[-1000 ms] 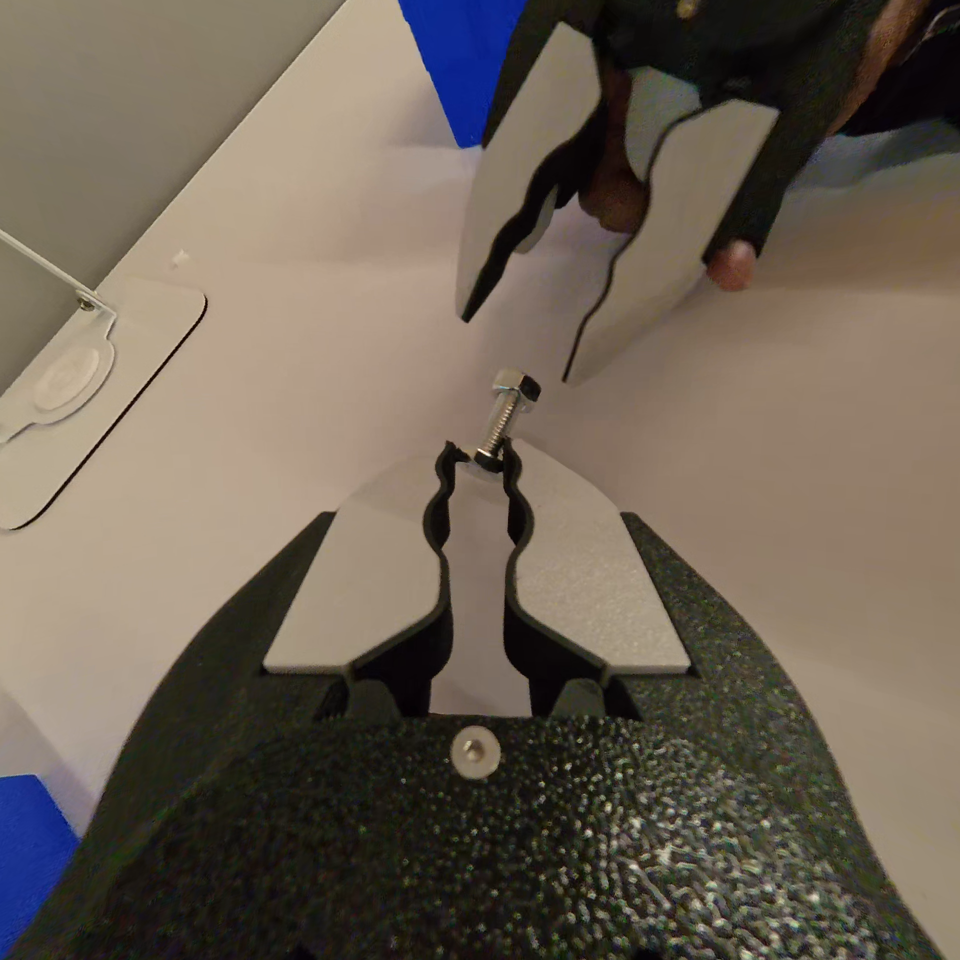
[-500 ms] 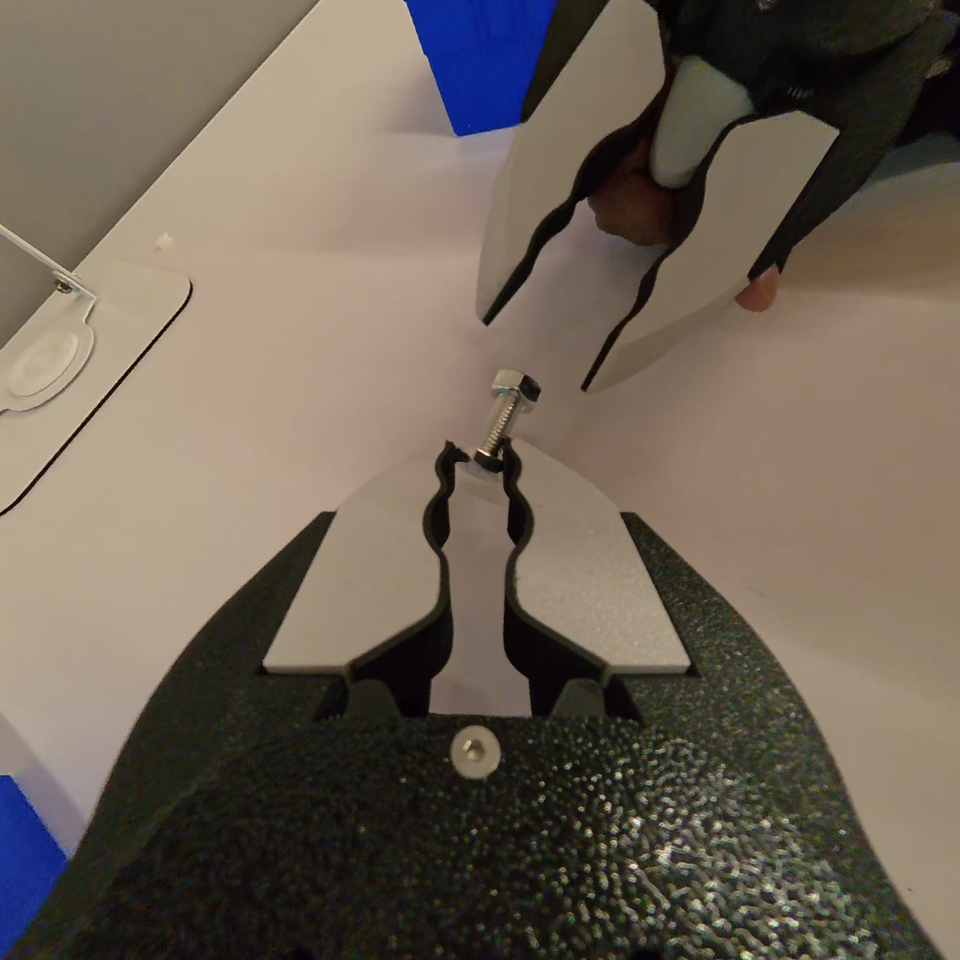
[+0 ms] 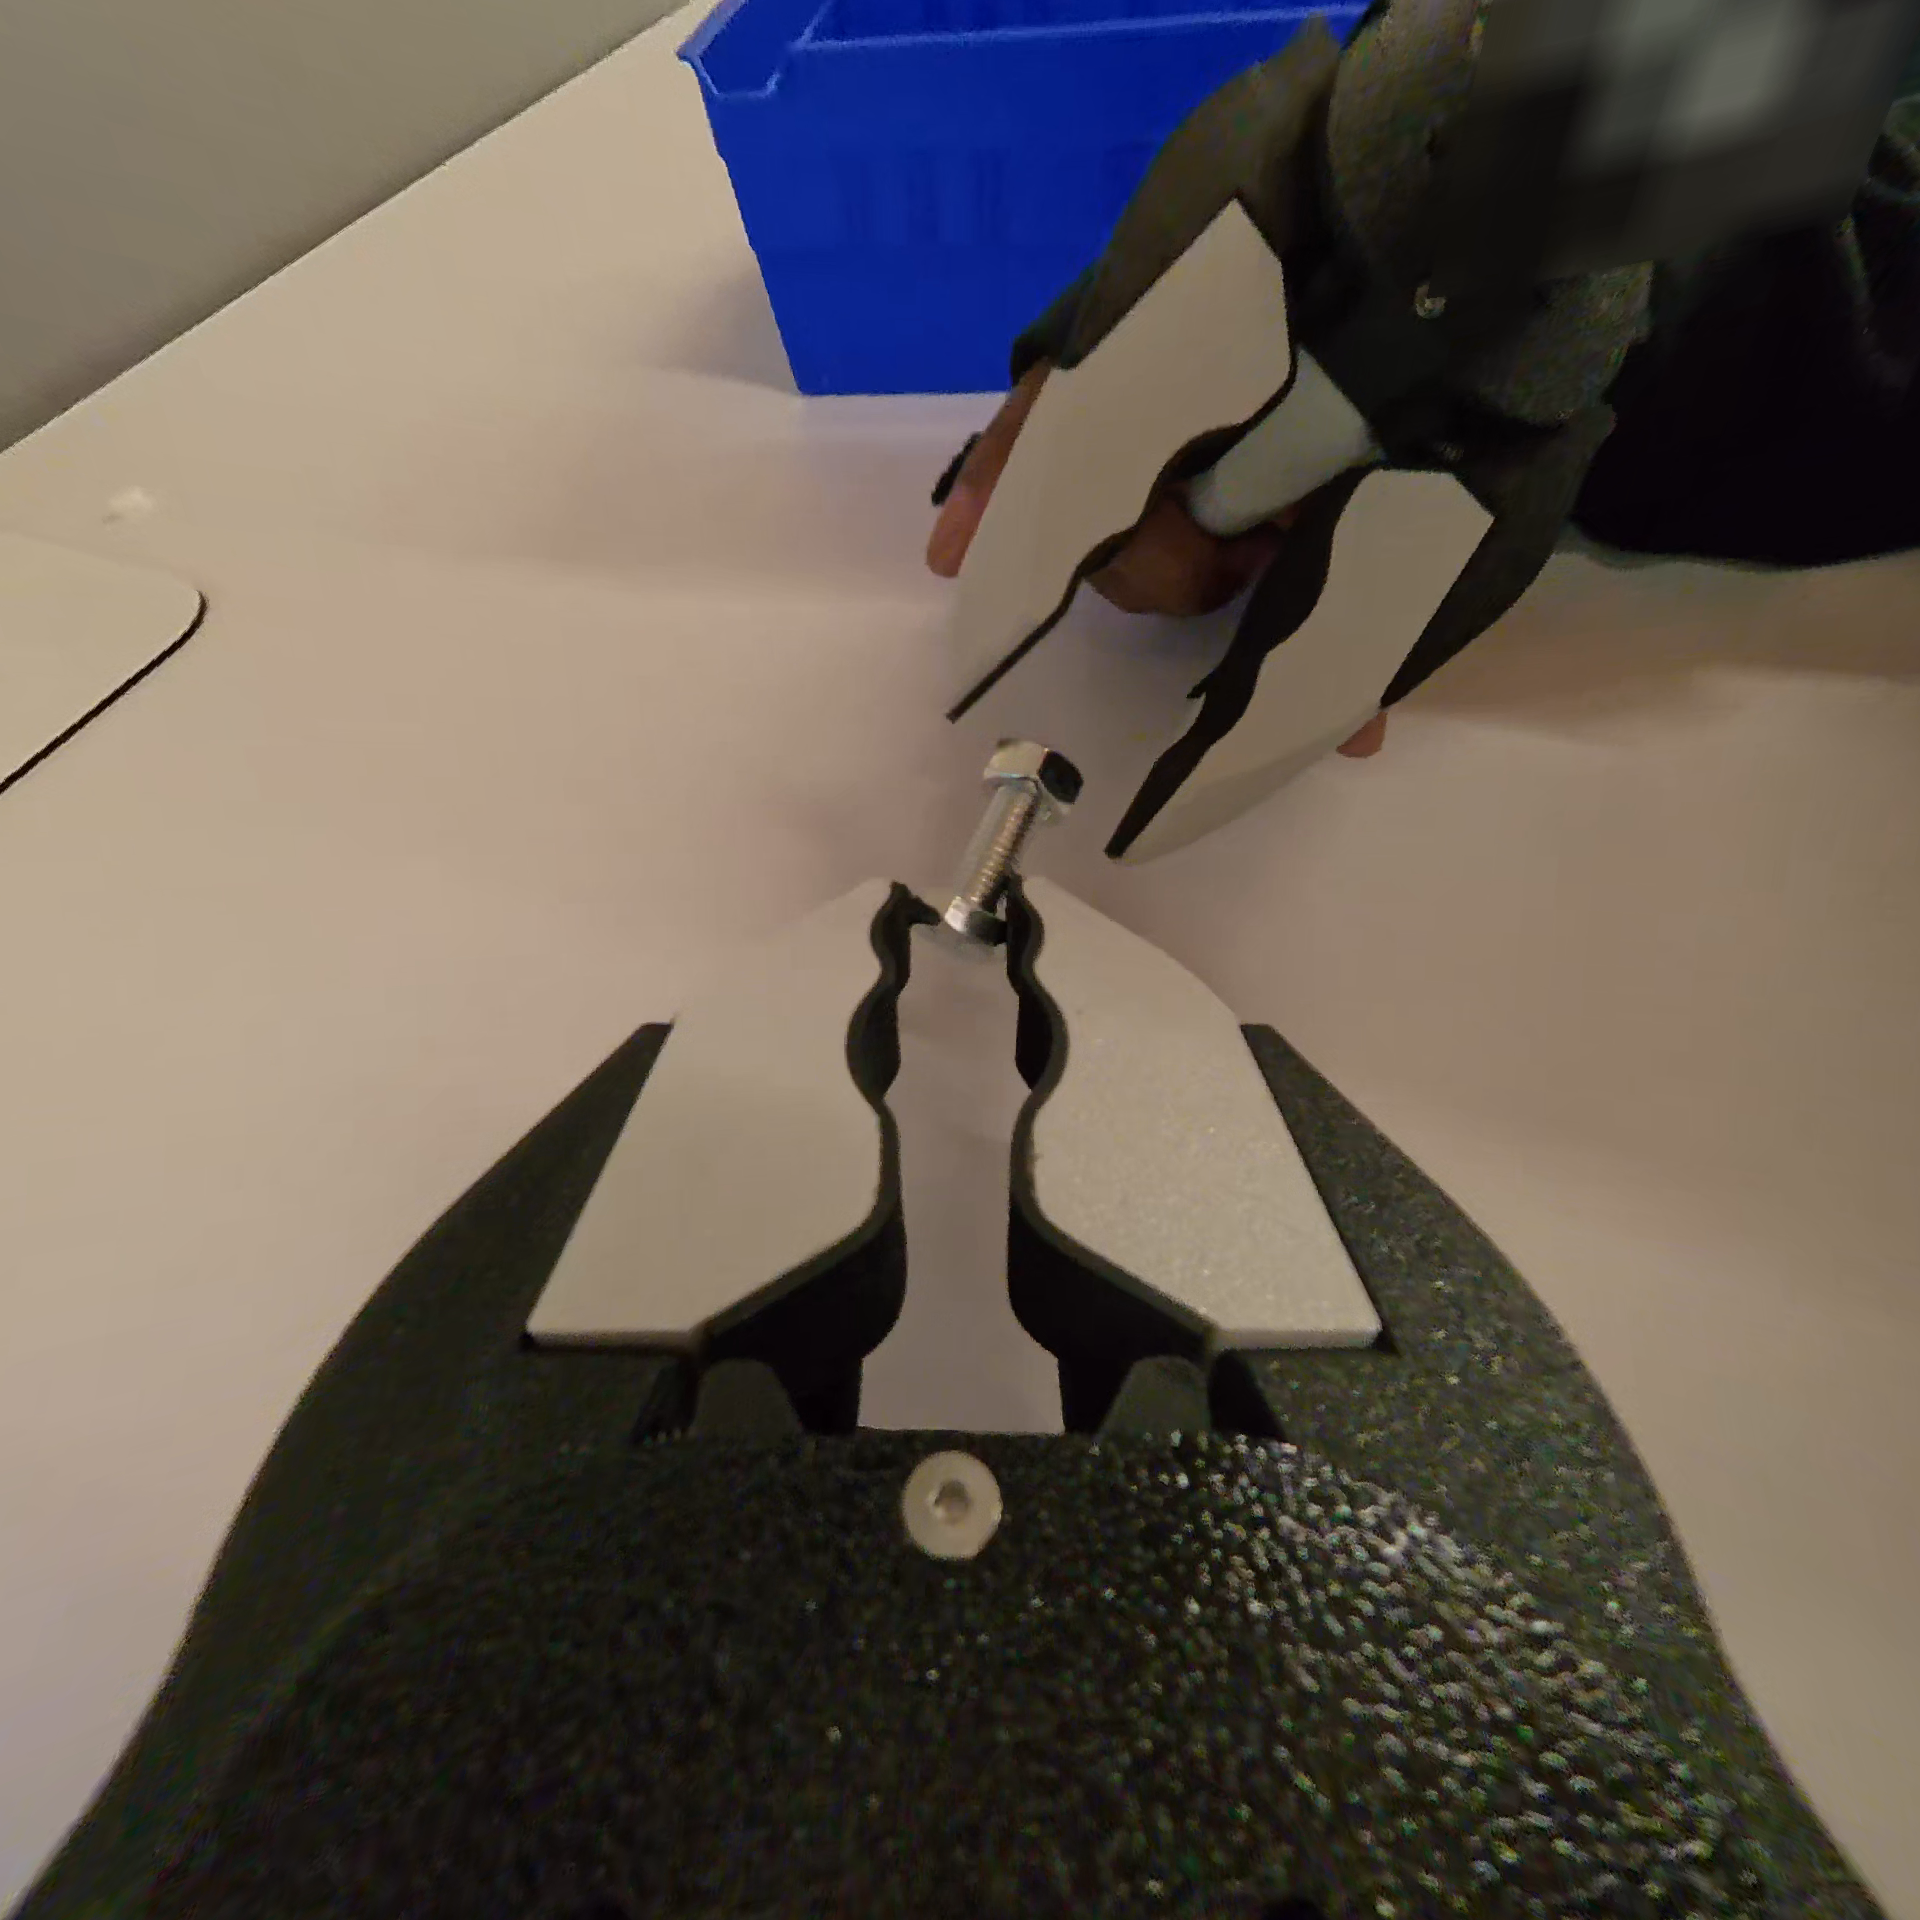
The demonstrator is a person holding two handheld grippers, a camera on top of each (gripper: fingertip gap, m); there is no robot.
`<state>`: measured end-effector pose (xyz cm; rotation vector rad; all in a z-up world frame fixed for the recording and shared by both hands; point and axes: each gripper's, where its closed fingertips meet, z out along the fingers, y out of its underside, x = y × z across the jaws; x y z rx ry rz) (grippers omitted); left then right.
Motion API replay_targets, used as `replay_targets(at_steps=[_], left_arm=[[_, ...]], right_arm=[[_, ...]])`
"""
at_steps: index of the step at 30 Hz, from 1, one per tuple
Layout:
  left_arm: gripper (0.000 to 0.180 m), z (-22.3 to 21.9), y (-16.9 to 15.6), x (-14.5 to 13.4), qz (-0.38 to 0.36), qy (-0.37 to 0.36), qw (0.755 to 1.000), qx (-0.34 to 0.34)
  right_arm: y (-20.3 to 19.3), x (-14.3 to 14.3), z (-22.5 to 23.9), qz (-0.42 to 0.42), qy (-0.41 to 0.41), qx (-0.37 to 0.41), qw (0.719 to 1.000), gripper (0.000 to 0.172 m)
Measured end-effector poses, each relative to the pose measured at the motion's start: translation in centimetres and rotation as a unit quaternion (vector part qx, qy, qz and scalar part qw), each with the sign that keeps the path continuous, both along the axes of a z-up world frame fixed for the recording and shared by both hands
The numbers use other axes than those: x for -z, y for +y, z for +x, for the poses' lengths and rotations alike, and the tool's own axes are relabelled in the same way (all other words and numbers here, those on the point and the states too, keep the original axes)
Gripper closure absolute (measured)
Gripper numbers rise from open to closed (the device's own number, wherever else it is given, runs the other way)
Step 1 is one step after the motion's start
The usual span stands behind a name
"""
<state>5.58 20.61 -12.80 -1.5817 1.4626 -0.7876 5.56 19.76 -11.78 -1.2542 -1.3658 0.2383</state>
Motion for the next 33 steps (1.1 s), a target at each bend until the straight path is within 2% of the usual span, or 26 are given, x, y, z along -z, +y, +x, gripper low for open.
replay_targets(at_steps=[2,3,4,5,7,10,12,13,15,17,18,20,22,24,25,27,29,31,32,33], left_arm=[[0.164,0.1,-0.2,0.3,0.006,0.01,1.0,0.007],[0.164,0.1,-0.3,0.3,0.01,0.012,1.0,0.01],[0.164,0.2,-0.3,0.3,0.019,0.014,1.0,0.012],[0.164,0.2,-0.3,0.4,0.036,0.02,0.999,0.009],[0.164,0.0,0.3,0.3,0.102,0.036,0.994,-0.002],[0.164,-0.2,0.7,-0.4,0.234,0.057,0.971,-0.009],[0.164,-0.1,0.6,-1.1,0.259,0.051,0.964,-0.017],[0.164,0.1,0.6,-1.3,0.248,0.043,0.968,-0.017],[0.164,0.0,0.8,-1.4,0.212,0.028,0.977,-0.022],[0.164,-0.2,0.8,-1.6,0.167,0.008,0.986,-0.02],[0.164,-0.2,0.8,-1.6,0.145,-0.002,0.989,-0.018],[0.164,-0.2,0.7,-1.8,0.117,-0.015,0.993,-0.013],[0.164,-0.1,0.3,-1.8,0.099,-0.024,0.995,-0.001],[0.164,0.2,0.0,-1.5,0.091,-0.018,0.996,0.009],[0.164,0.2,0.0,-1.3,0.099,-0.014,0.995,0.007],[0.164,0.2,0.2,-1.2,0.134,0.001,0.991,0.001],[0.164,0.1,0.4,-1.2,0.201,0.016,0.98,-0.007],[0.164,0.0,0.3,-1.8,0.262,0.02,0.965,-0.006],[0.164,0.1,0.2,-2.0,0.276,0.017,0.961,-0.005],[0.164,0.2,0.0,-2.3,0.279,0.01,0.96,-0.007]], right_arm=[[0.0,0.1,-0.1,-0.002,-0.002,-0.002,1.0,0.135],[-0.1,0.2,-0.2,-0.003,-0.004,-0.004,1.0,0.141],[-0.2,0.4,-0.2,-0.013,-0.005,-0.005,1.0,0.153],[-0.2,0.5,-0.2,-0.037,-0.002,0.004,0.999,0.153],[0.2,0.6,-0.3,-0.14,0.029,0.03,0.989,0.154],[0.1,0.3,-0.4,-0.327,0.125,0.041,0.936,0.154],[0.1,-0.6,-0.3,-0.383,0.185,0.016,0.905,0.152],[0.0,-1.2,-0.3,-0.377,0.201,0.0,0.904,0.144],[0.4,-1.7,0.2,-0.302,0.184,0.002,0.935,0.131],[0.6,-1.5,0.7,-0.169,0.114,0.019,0.979,0.125],[0.7,-1.3,0.8,-0.102,0.074,0.026,0.992,0.124],[0.3,-1.0,0.6,-0.018,0.016,0.023,0.999,0.125],[-0.1,-1.0,0.1,0.01,0.0,0.02,1.0,0.128],[-0.2,-1.2,-0.2,0.013,0.003,0.024,1.0,0.145],[-0.3,-0.9,-0.2,-0.004,0.002,0.025,1.0,0.154],[-0.1,-0.5,-0.3,-0.084,0.019,0.037,0.996,0.154],[-0.1,-0.6,-0.4,-0.239,0.091,0.041,0.966,0.155],[-0.5,-0.8,-0.5,-0.406,0.18,0.015,0.896,0.155],[-0.7,-1.2,-0.5,-0.463,0.213,-0.01,0.86,0.154],[-0.8,-1.8,-0.4,-0.485,0.239,-0.036,0.841,0.152]])
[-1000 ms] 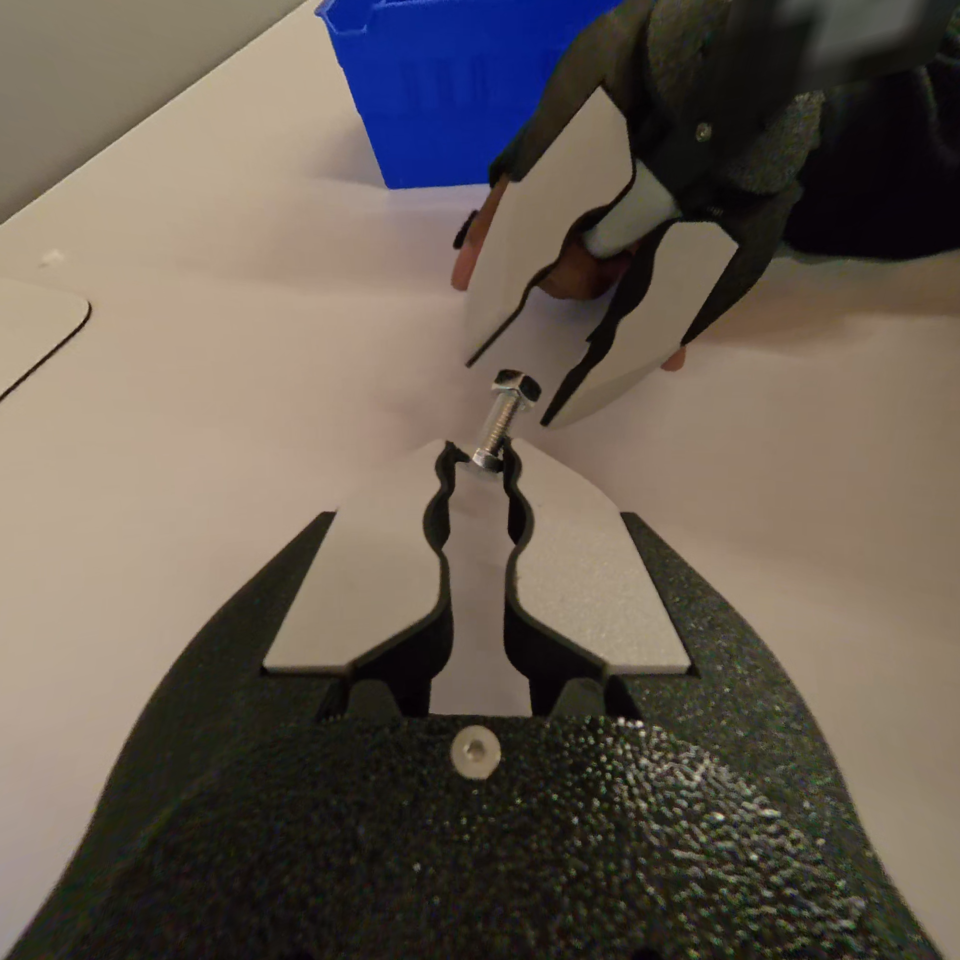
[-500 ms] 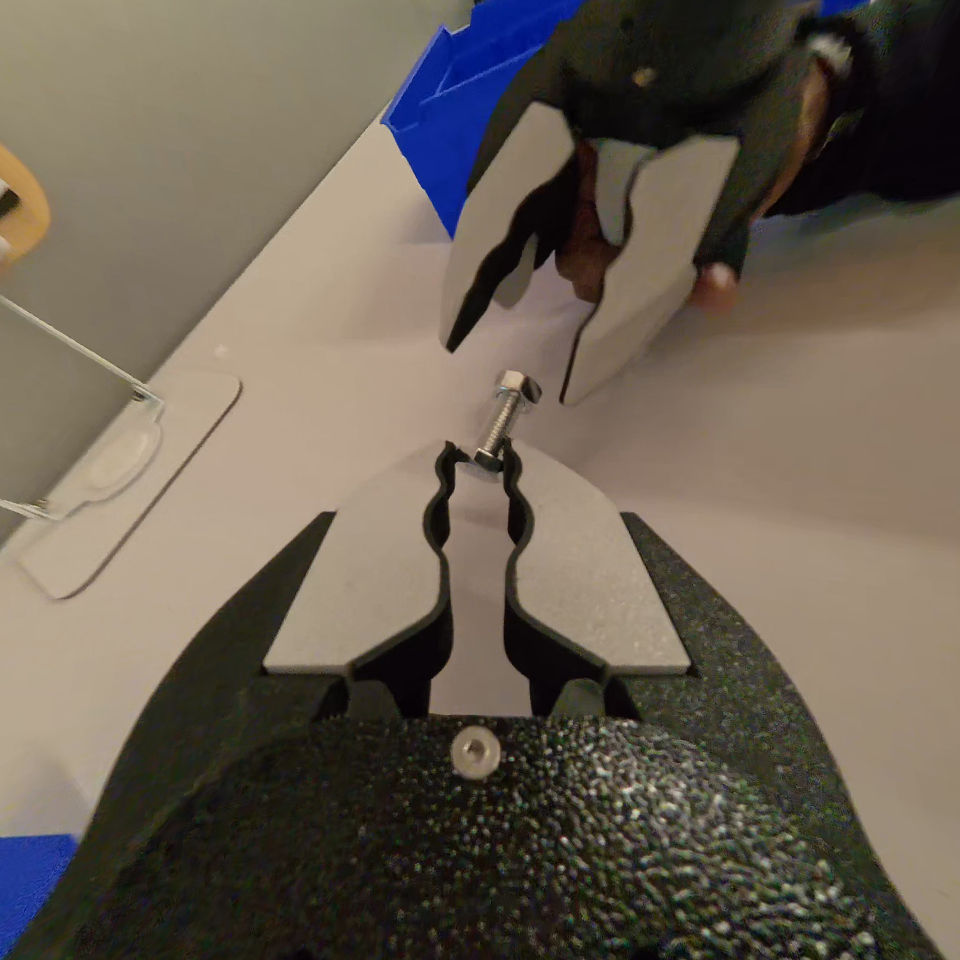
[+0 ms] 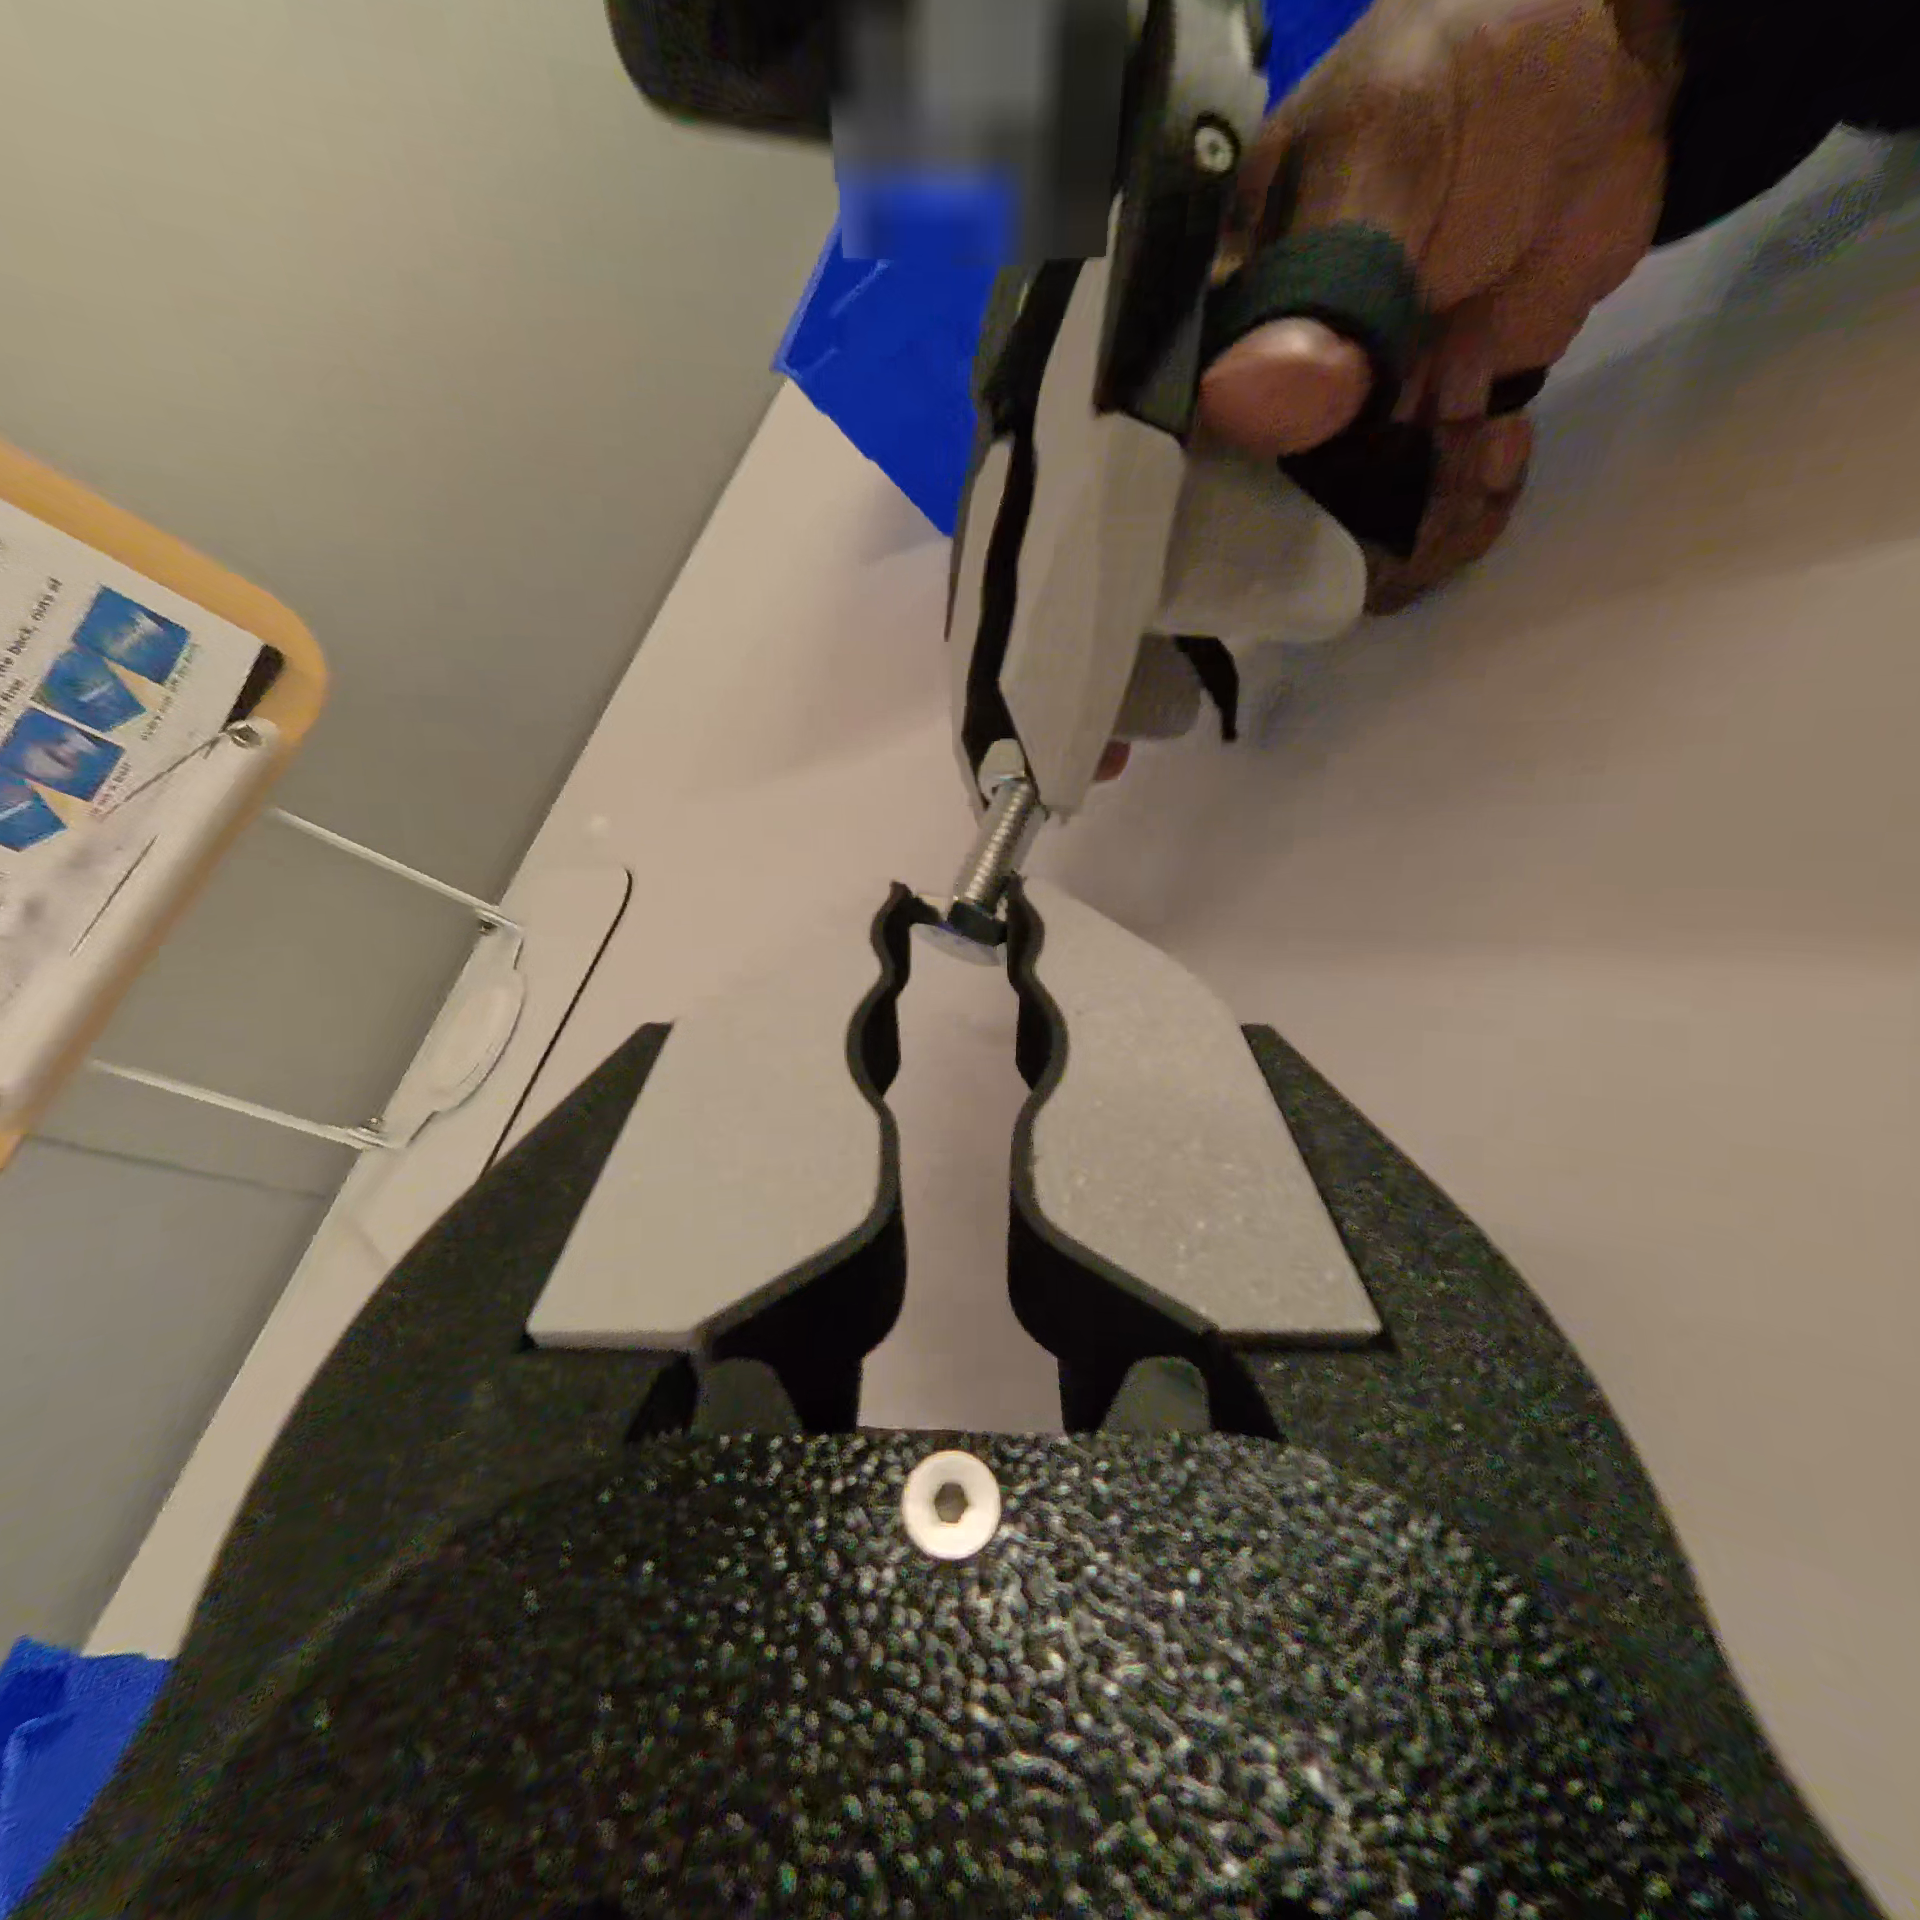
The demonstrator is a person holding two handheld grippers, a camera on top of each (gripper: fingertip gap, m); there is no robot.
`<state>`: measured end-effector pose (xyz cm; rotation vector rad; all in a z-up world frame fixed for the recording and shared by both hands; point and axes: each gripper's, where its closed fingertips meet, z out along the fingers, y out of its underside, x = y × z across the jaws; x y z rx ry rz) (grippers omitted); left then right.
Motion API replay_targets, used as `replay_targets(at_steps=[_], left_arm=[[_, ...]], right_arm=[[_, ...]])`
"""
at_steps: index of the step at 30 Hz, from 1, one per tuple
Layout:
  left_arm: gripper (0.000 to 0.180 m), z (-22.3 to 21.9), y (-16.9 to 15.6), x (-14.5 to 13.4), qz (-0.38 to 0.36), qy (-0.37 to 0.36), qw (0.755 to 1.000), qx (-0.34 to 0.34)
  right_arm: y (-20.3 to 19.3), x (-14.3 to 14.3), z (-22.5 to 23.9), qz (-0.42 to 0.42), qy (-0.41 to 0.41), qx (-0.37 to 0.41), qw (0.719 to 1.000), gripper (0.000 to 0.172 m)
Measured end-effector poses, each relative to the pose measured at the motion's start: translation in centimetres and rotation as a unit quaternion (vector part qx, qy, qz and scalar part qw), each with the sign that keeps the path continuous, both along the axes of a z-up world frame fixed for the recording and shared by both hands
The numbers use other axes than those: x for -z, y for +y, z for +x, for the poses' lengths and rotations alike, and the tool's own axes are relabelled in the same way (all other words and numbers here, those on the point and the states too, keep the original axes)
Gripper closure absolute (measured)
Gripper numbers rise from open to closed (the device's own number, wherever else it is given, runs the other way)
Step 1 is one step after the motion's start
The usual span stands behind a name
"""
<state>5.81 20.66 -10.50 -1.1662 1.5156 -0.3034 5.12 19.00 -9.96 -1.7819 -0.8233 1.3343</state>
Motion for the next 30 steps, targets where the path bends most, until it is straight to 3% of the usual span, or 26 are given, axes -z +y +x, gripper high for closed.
replay_targets(at_steps=[2,4,7,9,11,13,15,17,19,21,22,26,30], left_arm=[[0.164,0.1,0.0,-0.2,-0.029,-0.012,1.0,0.0],[0.164,-0.2,0.5,-0.4,-0.062,-0.026,0.998,-0.005],[0.164,-0.6,0.9,-0.5,-0.111,-0.045,0.993,-0.008],[0.164,-0.6,0.8,-0.6,-0.133,-0.05,0.99,-0.002],[0.164,-0.4,0.4,-0.3,-0.147,-0.043,0.988,0.009],[0.164,-0.2,0.0,0.3,-0.148,-0.027,0.988,0.014],[0.164,-0.1,0.0,0.7,-0.116,-0.01,0.993,0.006],[0.164,-0.1,0.2,0.8,-0.059,0.007,0.998,-0.003],[0.164,-0.2,0.2,0.2,0.0,0.01,1.0,-0.006],[0.164,-0.1,-0.1,-0.4,0.012,-0.002,1.0,-0.001],[0.164,0.0,0.0,-0.5,0.003,-0.008,1.0,-0.002],[0.164,-0.3,0.6,-0.5,-0.067,-0.03,0.997,-0.01],[0.164,-0.5,0.7,-0.4,-0.135,-0.045,0.99,-0.003]], right_arm=[[0.5,-0.8,0.3,0.048,0.012,0.014,0.999,0.133],[1.0,-0.6,0.6,0.169,-0.056,0.045,0.983,0.123],[1.2,0.2,1.0,0.359,-0.186,0.065,0.912,0.12],[1.2,0.6,0.9,0.43,-0.241,0.068,0.867,0.122],[0.9,0.6,0.5,0.463,-0.254,0.071,0.846,0.129],[0.5,0.6,0.1,0.461,-0.246,0.066,0.85,0.151],[0.6,1.0,0.2,0.408,-0.245,0.059,0.878,0.154],[0.5,1.2,0.1,0.283,-0.198,0.054,0.937,0.155],[0.2,0.7,0.0,0.103,-0.096,0.042,0.989,0.155],[-0.1,0.0,0.0,-0.015,-0.006,0.01,1.0,0.154],[-0.1,-0.4,0.0,-0.019,0.015,0.002,1.0,0.149],[0.6,-0.3,0.6,0.171,-0.076,0.04,0.981,0.135],[0.9,0.2,0.8,0.377,-0.208,0.062,0.9,0.133]])
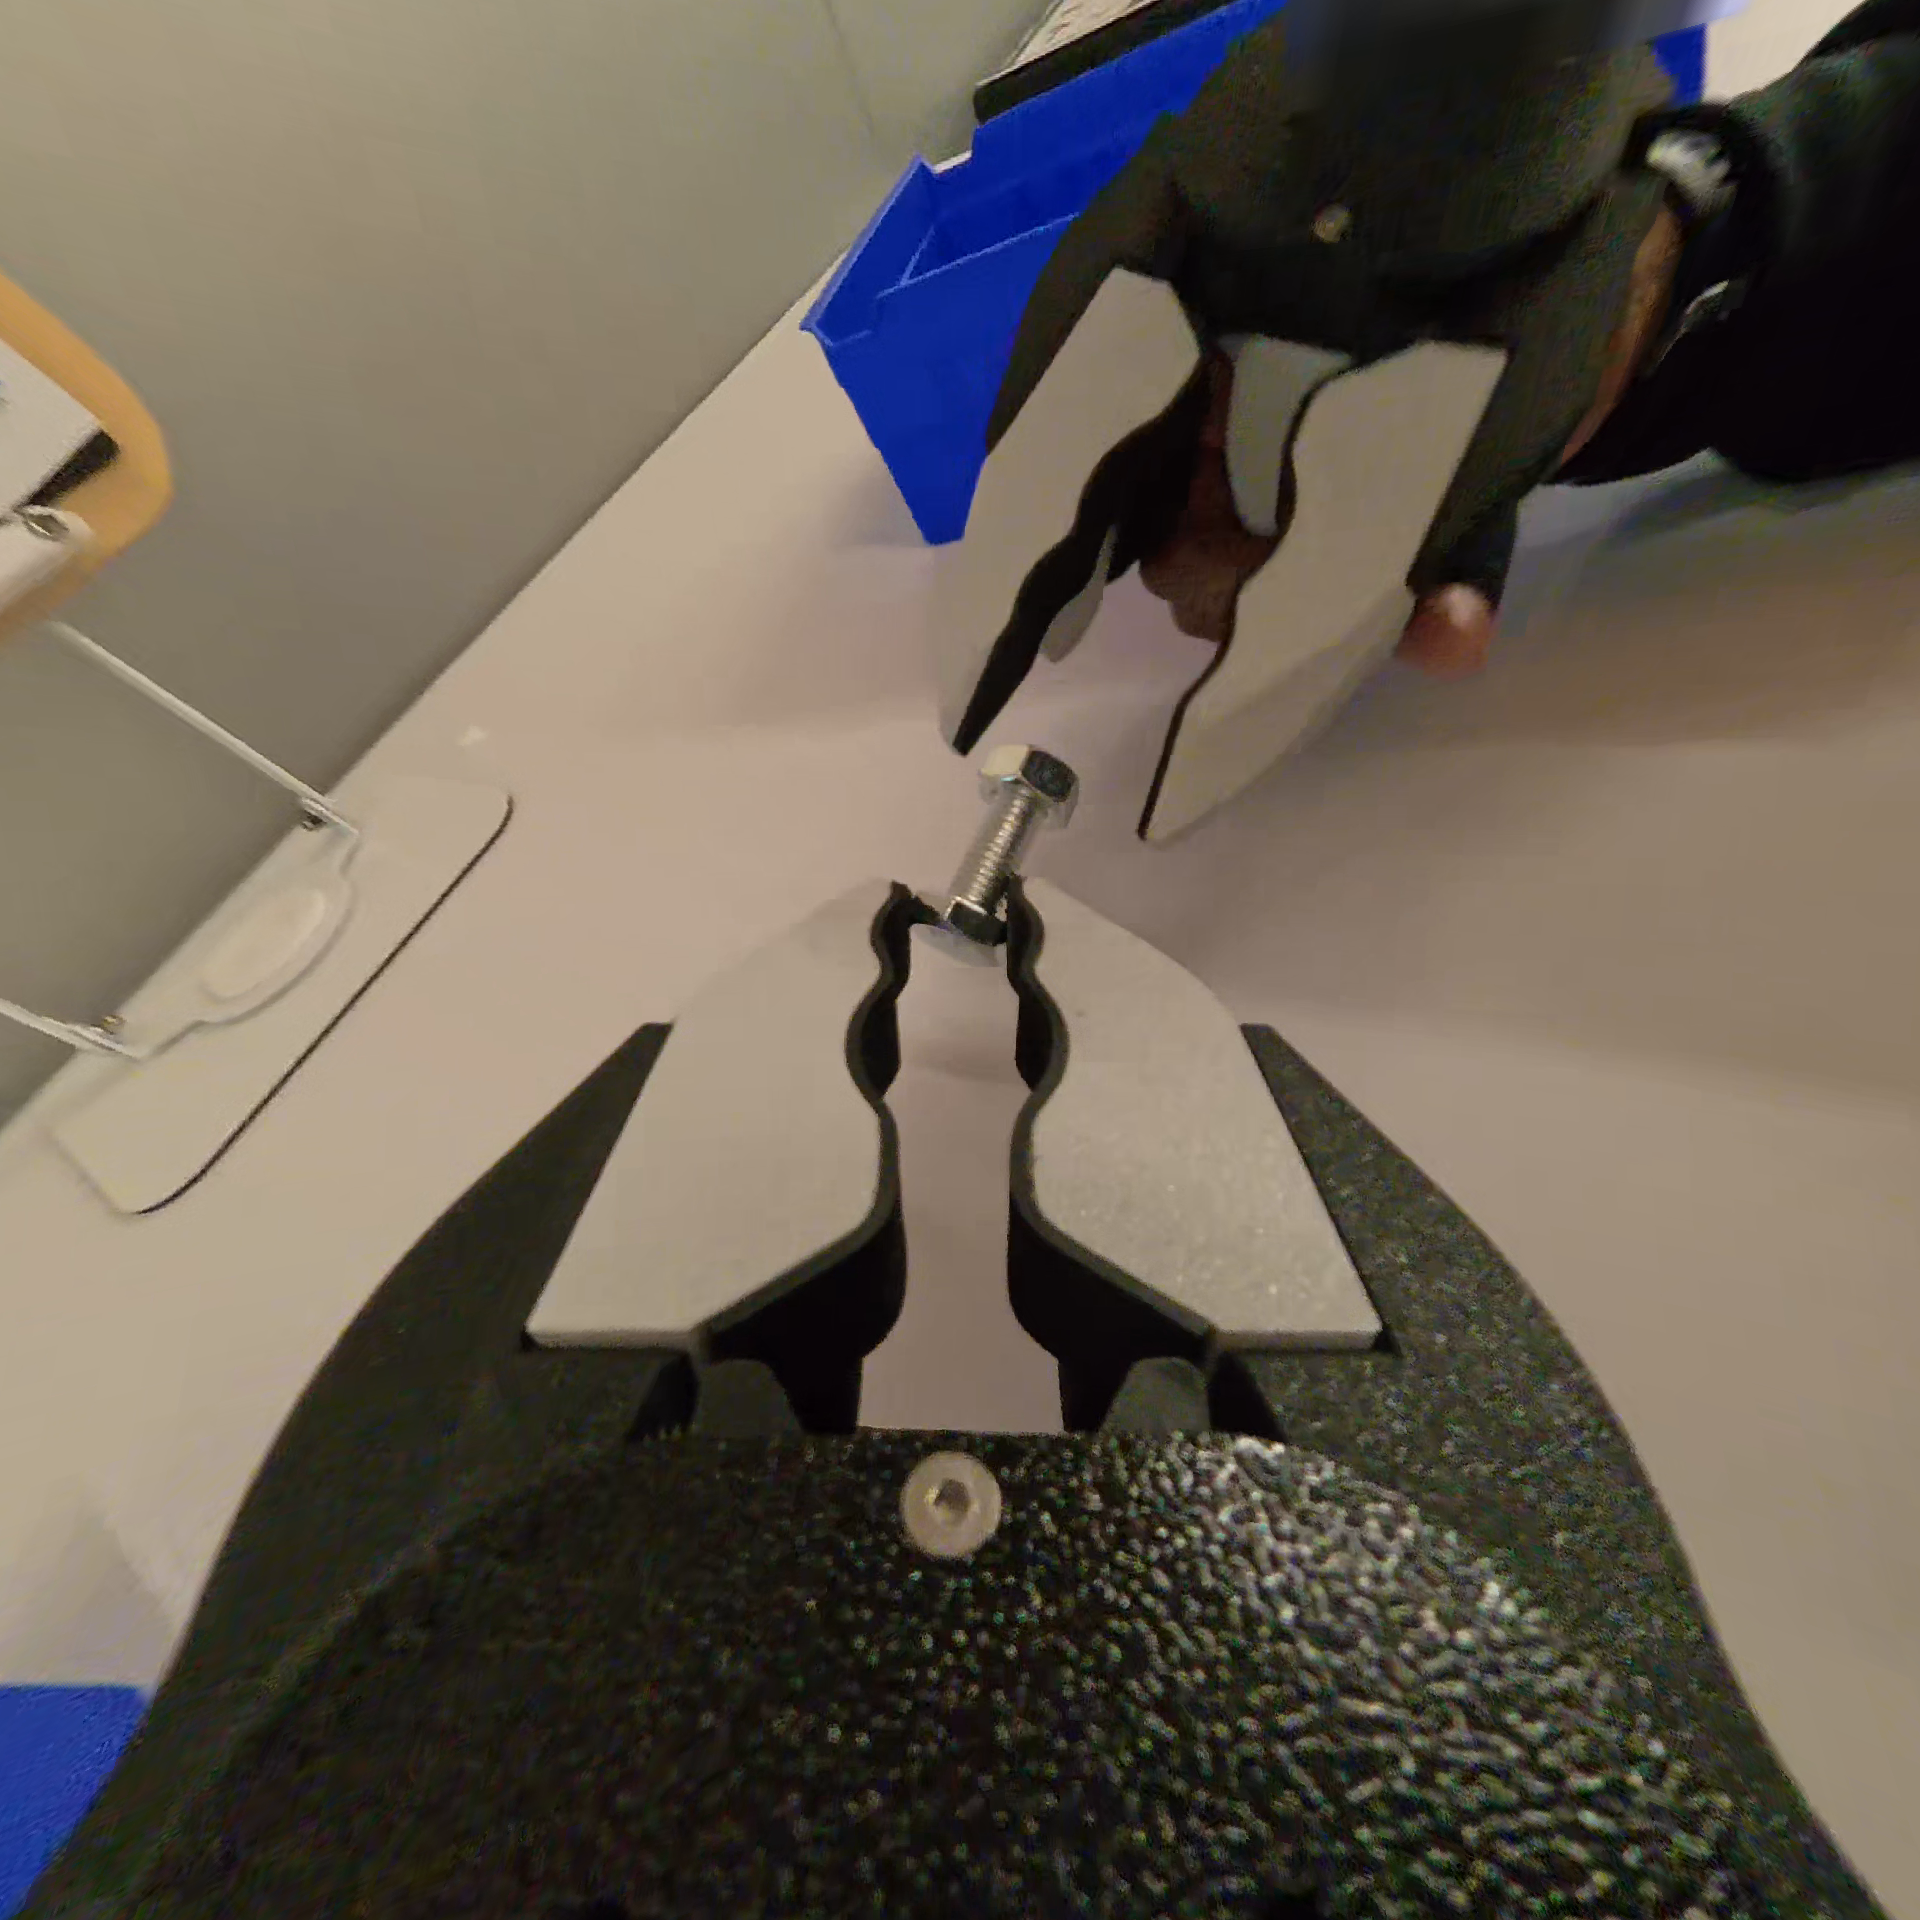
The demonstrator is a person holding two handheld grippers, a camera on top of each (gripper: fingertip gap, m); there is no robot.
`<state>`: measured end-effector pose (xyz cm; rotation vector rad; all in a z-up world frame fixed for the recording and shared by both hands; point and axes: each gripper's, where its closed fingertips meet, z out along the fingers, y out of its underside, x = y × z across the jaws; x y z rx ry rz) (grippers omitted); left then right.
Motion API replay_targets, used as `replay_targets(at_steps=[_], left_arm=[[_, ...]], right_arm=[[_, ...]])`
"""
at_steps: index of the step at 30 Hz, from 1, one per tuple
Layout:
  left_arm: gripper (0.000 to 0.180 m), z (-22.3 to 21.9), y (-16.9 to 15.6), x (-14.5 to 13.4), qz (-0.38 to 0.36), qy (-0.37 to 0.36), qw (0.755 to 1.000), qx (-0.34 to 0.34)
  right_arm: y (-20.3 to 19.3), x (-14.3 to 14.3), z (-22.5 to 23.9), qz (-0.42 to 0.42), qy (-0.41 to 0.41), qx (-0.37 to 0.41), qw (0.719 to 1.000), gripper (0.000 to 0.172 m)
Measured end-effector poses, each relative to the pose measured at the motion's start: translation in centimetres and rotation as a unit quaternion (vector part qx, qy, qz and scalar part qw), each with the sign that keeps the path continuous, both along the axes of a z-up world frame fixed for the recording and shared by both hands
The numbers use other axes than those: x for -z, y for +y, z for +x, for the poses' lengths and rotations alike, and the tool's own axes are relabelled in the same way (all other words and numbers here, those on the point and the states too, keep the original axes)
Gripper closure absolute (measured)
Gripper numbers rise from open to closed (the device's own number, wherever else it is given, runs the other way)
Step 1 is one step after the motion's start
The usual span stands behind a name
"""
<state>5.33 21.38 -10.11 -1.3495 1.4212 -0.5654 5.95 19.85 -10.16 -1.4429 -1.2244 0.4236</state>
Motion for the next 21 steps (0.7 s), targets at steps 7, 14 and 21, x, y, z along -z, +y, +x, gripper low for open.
replay_targets(at_steps=[7,14,21], left_arm=[[0.164,0.4,-0.5,1.2,0.047,0.042,0.998,0.006],[0.164,0.5,-0.6,0.2,0.143,0.048,0.989,-0.005],[0.164,0.0,0.0,0.4,0.03,0.021,0.999,-0.004]], right_arm=[[-0.2,1.3,-0.6,-0.115,0.019,0.015,0.993,0.154],[-1.0,0.2,-1.0,-0.429,0.23,-0.066,0.871,0.139],[0.4,0.8,0.0,-0.075,0.02,0.009,0.997,0.12]])
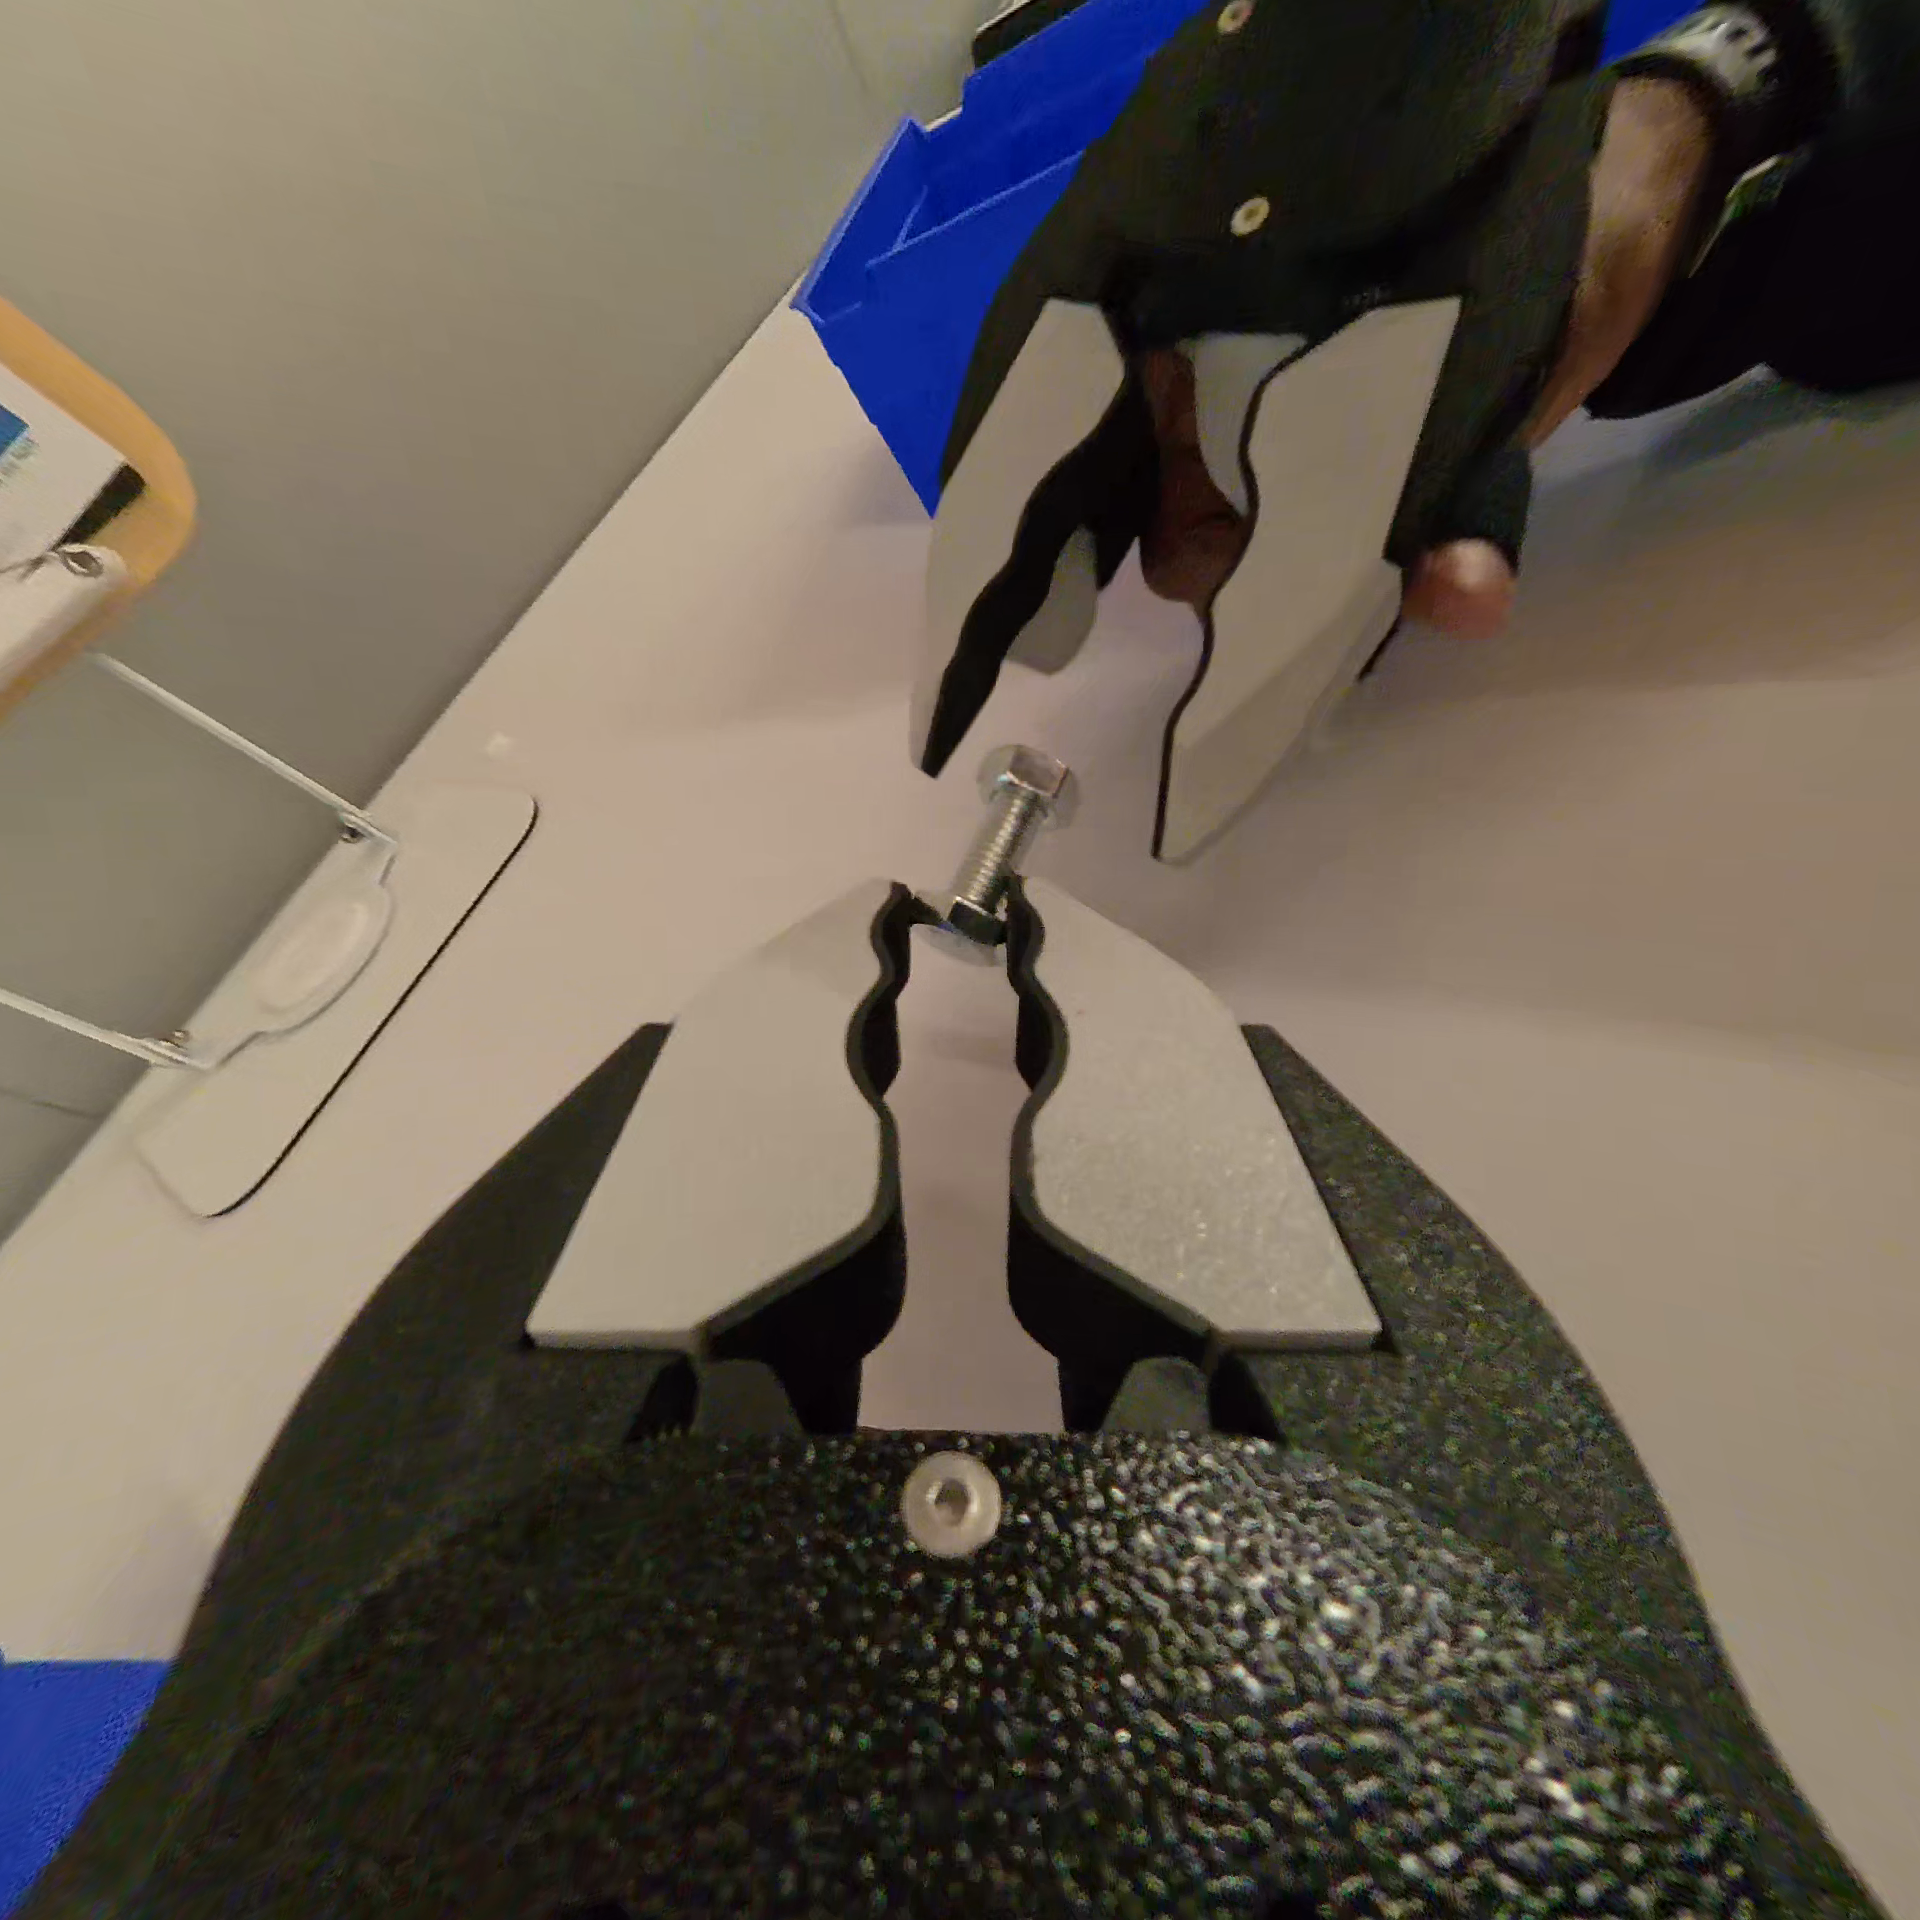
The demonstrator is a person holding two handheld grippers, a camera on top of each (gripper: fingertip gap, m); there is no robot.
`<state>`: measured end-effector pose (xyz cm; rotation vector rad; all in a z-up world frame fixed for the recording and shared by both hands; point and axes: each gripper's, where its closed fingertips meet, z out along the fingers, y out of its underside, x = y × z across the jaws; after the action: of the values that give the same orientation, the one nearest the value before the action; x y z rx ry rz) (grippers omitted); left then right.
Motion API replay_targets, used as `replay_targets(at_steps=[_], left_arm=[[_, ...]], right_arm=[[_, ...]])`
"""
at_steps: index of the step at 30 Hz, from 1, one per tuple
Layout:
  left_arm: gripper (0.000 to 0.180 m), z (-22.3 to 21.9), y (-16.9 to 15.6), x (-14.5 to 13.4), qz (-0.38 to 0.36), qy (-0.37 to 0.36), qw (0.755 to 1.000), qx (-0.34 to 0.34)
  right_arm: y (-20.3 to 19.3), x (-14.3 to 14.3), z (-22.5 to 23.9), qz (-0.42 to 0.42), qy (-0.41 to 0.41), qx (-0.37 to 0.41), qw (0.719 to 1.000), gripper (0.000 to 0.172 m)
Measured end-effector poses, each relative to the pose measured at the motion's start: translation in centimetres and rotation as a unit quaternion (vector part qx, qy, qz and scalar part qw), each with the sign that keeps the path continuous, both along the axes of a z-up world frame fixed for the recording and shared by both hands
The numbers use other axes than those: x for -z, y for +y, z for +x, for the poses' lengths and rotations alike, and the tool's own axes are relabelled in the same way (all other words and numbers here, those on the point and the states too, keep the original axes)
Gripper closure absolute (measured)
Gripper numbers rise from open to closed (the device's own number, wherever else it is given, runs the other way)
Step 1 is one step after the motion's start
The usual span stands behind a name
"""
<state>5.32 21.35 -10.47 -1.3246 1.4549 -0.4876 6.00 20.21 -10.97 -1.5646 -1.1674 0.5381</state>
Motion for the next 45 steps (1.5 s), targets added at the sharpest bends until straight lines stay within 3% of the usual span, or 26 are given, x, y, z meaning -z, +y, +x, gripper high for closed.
replay_targets(at_steps=[2,3,5,8,11,13,15,18,20,23,25,28,29,31,33,35,39,42,45], left_arm=[[0.164,0.2,-0.4,0.3,-0.016,0.004,1.0,0.012],[0.164,0.3,-0.6,0.5,-0.02,0.01,1.0,0.017],[0.164,0.5,-0.7,0.8,-0.007,0.019,1.0,0.017],[0.164,0.4,-0.5,0.7,0.065,0.037,0.997,0.007],[0.164,0.5,-0.8,0.0,0.127,0.035,0.991,0.008],[0.164,0.6,-0.8,-0.2,0.117,0.028,0.993,0.006],[0.164,0.6,-0.6,0.0,0.089,0.024,0.996,0.004],[0.164,0.3,-0.3,0.0,0.028,0.005,1.0,0.001],[0.164,0.2,-0.2,0.0,-0.012,-0.005,1.0,0.003],[0.164,0.2,-0.2,0.5,-0.046,-0.001,0.999,0.007],[0.164,0.4,-0.4,0.9,-0.049,0.007,0.999,0.011],[0.164,0.3,-0.2,1.0,0.033,0.031,0.999,-0.002],[0.164,0.3,-0.1,0.8,0.074,0.037,0.997,-0.007],[0.164,0.3,-0.4,0.2,0.134,0.041,0.99,-0.004],[0.164,0.5,-0.6,-0.3,0.13,0.024,0.991,0.001],[0.164,0.5,-0.6,-0.4,0.082,0.009,0.997,0.006],[0.164,0.1,-0.2,-0.2,0.004,-0.011,1.0,0.005],[0.164,0.2,-0.4,-0.2,-0.038,-0.023,0.999,0.014],[0.164,0.5,-0.8,0.1,-0.061,-0.019,0.998,0.024]], right_arm=[[-0.2,-0.1,-0.2,0.059,-0.031,0.0,0.998,0.13],[-0.6,-0.1,-0.4,0.07,-0.038,-0.007,0.997,0.143],[-0.8,0.2,-0.6,0.045,-0.041,-0.005,0.998,0.153],[-0.9,0.3,-0.7,-0.138,0.052,0.003,0.989,0.153],[-1.5,-0.5,-0.8,-0.346,0.2,-0.044,0.916,0.153],[-1.5,-0.9,-0.7,-0.371,0.235,-0.072,0.896,0.152],[-1.3,-1.1,-0.6,-0.32,0.215,-0.071,0.92,0.134],[-0.5,-0.5,0.0,-0.151,0.114,-0.028,0.981,0.123],[-0.3,-0.2,0.2,-0.046,0.045,-0.017,0.998,0.123],[-0.6,0.1,-0.3,0.054,-0.018,-0.016,0.998,0.13],[-0.6,0.0,-0.6,0.059,-0.019,-0.005,0.998,0.152],[-0.5,0.4,-0.6,-0.086,0.039,0.006,0.996,0.153],[-0.6,0.2,-0.7,-0.164,0.089,0.003,0.982,0.153],[-1.1,-0.3,-0.8,-0.317,0.187,-0.028,0.929,0.153],[-1.4,-1.0,-0.7,-0.371,0.239,-0.071,0.895,0.153],[-1.4,-1.5,-0.5,-0.326,0.234,-0.082,0.912,0.15],[-0.3,-1.2,0.3,-0.087,0.105,-0.029,0.99,0.134],[-0.3,-0.6,0.4,0.061,-0.002,-0.017,0.998,0.13],[-0.9,-0.4,-0.2,0.111,-0.04,-0.02,0.993,0.142]])
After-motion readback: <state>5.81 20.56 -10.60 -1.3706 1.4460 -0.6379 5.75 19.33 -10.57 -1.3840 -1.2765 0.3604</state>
